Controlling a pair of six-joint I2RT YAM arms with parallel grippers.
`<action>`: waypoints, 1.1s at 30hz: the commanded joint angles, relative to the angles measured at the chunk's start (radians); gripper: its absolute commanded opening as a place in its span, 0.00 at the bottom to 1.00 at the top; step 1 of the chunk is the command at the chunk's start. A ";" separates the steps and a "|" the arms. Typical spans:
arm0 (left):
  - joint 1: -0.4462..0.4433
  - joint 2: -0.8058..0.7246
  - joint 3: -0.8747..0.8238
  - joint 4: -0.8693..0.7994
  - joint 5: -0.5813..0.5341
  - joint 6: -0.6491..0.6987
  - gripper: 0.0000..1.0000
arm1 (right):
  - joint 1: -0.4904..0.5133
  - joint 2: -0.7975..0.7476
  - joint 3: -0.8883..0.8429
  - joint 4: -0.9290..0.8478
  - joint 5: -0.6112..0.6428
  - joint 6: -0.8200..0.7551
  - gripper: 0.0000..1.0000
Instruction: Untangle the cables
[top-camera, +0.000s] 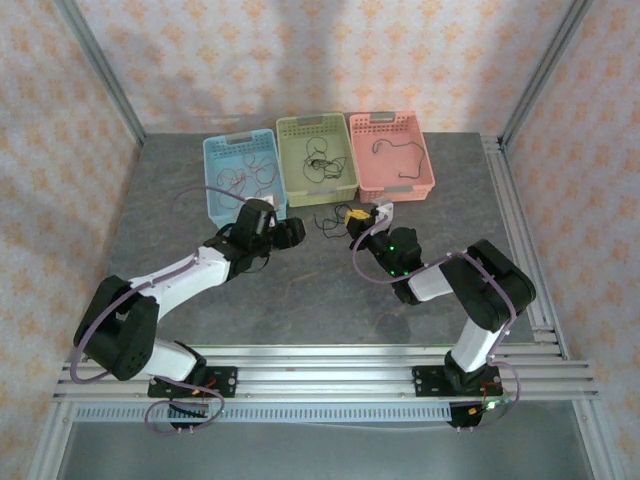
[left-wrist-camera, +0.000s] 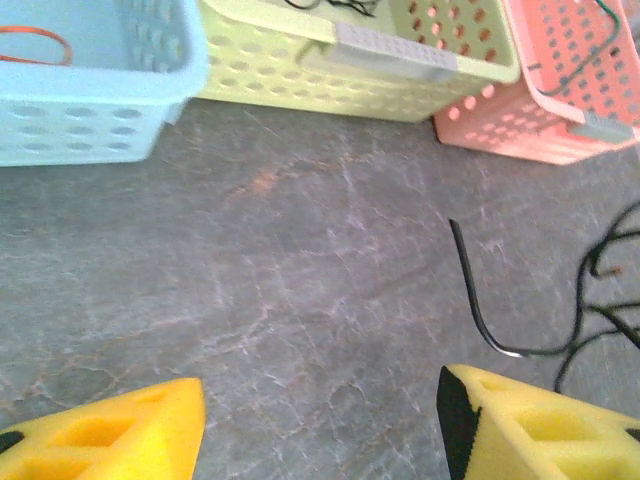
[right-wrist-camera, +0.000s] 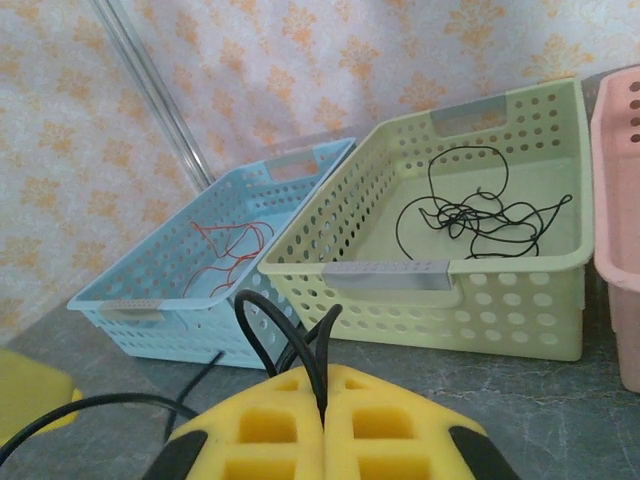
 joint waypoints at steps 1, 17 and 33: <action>0.003 -0.025 -0.010 0.039 -0.022 -0.037 0.64 | 0.005 0.007 0.006 0.055 -0.047 0.006 0.00; 0.003 -0.017 -0.003 0.027 -0.027 -0.038 0.64 | 0.009 0.037 0.038 0.055 -0.167 0.039 0.00; 0.003 -0.012 -0.001 0.025 -0.026 -0.037 0.63 | 0.013 0.041 0.052 0.036 -0.206 0.039 0.00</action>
